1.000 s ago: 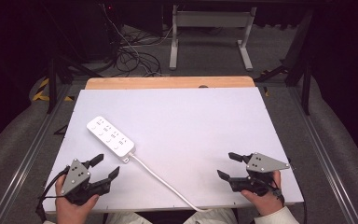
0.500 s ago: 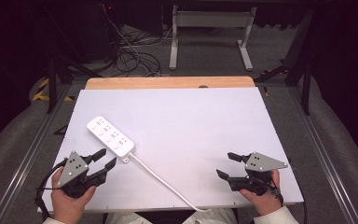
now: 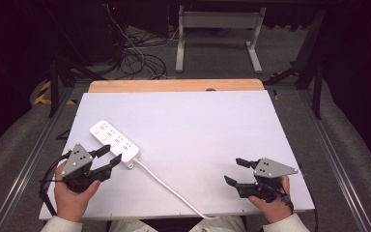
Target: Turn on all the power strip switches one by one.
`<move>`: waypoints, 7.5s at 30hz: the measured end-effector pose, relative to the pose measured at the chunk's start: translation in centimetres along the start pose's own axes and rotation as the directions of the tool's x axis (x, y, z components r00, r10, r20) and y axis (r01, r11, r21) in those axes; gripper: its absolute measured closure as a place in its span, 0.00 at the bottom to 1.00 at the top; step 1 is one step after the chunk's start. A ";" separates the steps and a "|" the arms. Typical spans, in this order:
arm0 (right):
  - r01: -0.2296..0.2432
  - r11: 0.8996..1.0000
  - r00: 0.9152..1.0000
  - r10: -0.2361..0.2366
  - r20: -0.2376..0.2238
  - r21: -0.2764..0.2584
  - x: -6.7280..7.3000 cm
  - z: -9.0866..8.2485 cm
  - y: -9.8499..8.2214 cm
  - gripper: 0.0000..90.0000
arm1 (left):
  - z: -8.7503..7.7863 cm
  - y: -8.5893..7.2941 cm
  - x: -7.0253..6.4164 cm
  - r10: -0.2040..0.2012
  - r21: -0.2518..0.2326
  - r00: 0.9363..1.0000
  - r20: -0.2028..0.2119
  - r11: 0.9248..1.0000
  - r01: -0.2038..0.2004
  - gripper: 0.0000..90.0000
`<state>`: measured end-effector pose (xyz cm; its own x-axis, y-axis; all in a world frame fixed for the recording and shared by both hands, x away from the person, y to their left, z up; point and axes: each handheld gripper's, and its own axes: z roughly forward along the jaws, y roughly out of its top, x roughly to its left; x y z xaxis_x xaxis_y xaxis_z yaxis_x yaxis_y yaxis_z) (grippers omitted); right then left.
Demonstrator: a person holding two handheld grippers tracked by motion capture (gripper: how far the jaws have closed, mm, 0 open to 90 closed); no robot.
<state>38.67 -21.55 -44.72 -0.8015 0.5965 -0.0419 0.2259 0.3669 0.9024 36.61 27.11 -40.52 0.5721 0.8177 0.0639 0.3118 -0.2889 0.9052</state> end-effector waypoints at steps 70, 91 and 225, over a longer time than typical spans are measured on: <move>0.002 1.000 1.000 -0.002 -0.013 0.020 -0.1 0.3 -0.2 0.34 | 8.1 -2.2 5.7 -0.032 0.345 0.998 0.057 0.939 0.011 1.00; 0.004 1.000 1.000 -0.004 -0.022 0.025 0.0 0.4 -0.2 0.34 | 8.2 -2.5 5.5 0.004 0.344 0.999 0.045 0.939 -0.020 1.00; 0.008 0.999 1.000 -0.007 -0.027 0.045 0.0 0.7 -0.4 0.34 | 8.3 -3.3 8.3 -0.074 0.306 0.995 -0.073 0.948 0.093 1.00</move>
<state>38.98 -21.23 -45.37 -0.8176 0.5747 -0.0363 0.2445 0.4036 0.8817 46.64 30.71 -46.49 0.4906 0.8709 0.0274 0.5803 -0.3500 0.7354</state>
